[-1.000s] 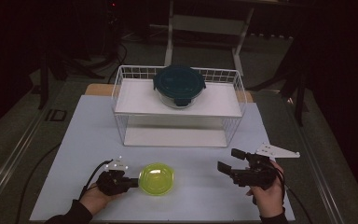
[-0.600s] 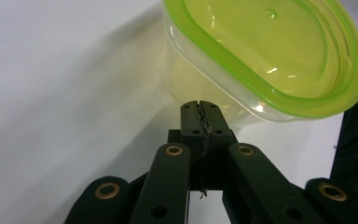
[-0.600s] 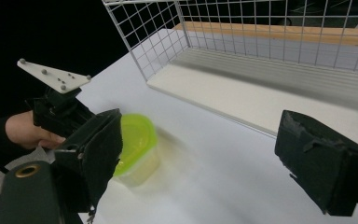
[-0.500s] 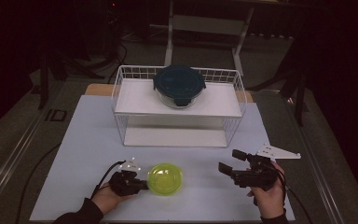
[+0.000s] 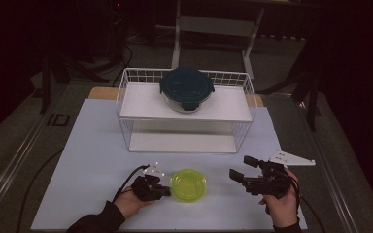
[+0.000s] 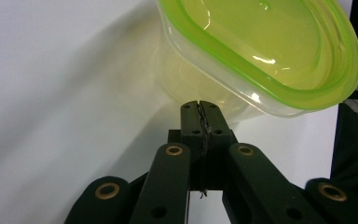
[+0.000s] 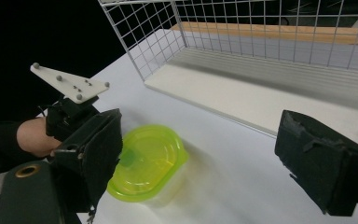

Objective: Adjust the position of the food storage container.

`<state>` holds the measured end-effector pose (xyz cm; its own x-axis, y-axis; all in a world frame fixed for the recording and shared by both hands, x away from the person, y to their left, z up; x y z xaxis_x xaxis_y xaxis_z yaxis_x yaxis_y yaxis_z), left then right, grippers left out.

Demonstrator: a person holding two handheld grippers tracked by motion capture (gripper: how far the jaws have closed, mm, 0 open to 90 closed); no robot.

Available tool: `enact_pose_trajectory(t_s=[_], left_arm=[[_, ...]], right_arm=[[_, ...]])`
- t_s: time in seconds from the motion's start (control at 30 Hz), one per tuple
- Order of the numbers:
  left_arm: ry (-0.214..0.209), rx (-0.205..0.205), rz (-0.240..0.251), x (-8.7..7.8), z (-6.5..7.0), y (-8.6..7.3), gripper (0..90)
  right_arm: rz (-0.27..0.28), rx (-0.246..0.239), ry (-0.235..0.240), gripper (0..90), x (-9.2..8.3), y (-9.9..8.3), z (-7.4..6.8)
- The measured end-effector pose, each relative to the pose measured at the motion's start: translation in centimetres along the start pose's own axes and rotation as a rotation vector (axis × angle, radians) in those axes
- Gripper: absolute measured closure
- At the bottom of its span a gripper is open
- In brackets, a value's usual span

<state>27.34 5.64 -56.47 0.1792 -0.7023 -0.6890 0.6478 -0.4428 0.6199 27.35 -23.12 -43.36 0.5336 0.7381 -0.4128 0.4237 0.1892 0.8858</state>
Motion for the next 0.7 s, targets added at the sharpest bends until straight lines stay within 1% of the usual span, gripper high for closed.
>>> enact_pose_trajectory(t_s=[0.07,0.17,0.2,0.23,0.37,0.4,0.5,0.57,0.7], left_arm=[[-0.007,-0.004,0.003,0.4,0.1,0.3,88.7],[-0.018,0.002,-0.001,0.9,0.4,0.6,88.6],[-0.017,0.010,-0.001,1.0,0.4,0.7,88.7],[-0.021,0.007,-0.001,1.1,0.5,0.8,88.6],[-0.023,0.015,-0.010,1.3,0.6,1.0,88.7],[-0.023,0.008,-0.008,1.2,0.6,1.0,88.6],[-0.012,0.010,-0.003,0.8,0.4,0.9,88.6],[-0.009,-0.002,0.010,0.3,0.2,0.9,88.5],[0.019,-0.014,0.041,-1.2,-0.3,1.0,88.4]], right_arm=[[0.002,-0.002,0.000,14.5,0.0,0.0,0.0],[0.002,0.000,0.000,14.5,-0.1,0.0,0.1],[0.002,0.001,0.001,14.5,-0.1,0.0,0.1],[0.001,0.001,0.001,14.5,-0.1,0.0,0.1],[-0.001,0.000,0.000,14.5,0.0,-0.1,0.1],[-0.002,-0.001,-0.001,14.5,-0.1,-0.1,0.1],[-0.002,-0.005,-0.004,14.5,-0.1,-0.1,0.1],[-0.002,-0.004,-0.004,14.5,-0.1,-0.1,0.1],[-0.001,-0.009,-0.009,16.3,-0.1,-0.1,0.1]])
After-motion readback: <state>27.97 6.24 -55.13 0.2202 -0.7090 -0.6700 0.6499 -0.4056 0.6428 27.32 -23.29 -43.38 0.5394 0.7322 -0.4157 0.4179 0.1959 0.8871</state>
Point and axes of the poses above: each handheld gripper's, and its own axes: x roughly forward along the jaws, y roughly out of its top, z roughly to its right, the point moved 5 cm from there along x, roughly forward along the jaws, and after that the axes turned 6 degrees about -x, right-handed, at the moved point
